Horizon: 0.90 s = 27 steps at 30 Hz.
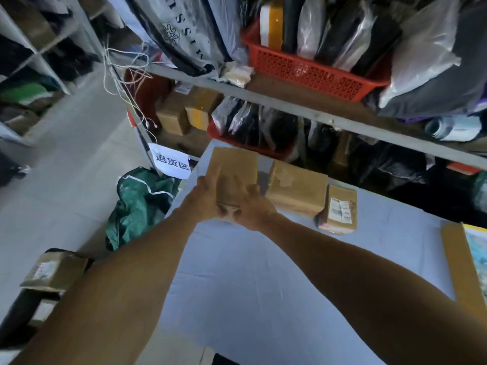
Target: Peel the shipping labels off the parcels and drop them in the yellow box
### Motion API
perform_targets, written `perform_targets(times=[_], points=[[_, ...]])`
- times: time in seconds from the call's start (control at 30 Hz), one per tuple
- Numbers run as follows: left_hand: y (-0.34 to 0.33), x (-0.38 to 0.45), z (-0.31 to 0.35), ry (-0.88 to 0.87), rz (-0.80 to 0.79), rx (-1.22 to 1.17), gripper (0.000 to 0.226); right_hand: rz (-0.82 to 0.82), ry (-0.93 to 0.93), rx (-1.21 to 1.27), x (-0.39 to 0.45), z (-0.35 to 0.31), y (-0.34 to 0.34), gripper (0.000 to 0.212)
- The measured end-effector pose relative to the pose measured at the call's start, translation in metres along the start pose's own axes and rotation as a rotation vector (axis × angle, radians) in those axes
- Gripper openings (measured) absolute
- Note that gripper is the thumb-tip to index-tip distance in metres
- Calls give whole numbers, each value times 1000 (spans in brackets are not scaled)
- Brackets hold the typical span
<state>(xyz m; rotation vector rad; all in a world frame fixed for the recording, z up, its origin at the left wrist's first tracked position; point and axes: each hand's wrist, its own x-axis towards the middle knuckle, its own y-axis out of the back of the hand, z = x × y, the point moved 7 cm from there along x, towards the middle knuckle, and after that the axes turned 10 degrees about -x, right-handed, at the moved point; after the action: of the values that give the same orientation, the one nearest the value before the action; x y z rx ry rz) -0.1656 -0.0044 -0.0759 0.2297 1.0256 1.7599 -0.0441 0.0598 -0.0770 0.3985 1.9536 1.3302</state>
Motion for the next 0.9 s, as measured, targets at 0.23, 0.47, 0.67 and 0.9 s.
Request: perform_targets(times=[0.23, 0.47, 0.67, 0.9], points=[[11, 89, 2, -117, -99, 42, 127, -1, -100, 93, 78, 18, 9, 95], [-2, 113, -15, -151, -141, 75, 102, -34, -85, 88, 101, 25, 5, 87], [2, 98, 17, -144, -49, 300, 102, 17, -48, 43, 89, 35, 24, 78], [-31, 67, 97, -270, -106, 445, 99, 140, -56, 102, 28, 95, 45, 73]])
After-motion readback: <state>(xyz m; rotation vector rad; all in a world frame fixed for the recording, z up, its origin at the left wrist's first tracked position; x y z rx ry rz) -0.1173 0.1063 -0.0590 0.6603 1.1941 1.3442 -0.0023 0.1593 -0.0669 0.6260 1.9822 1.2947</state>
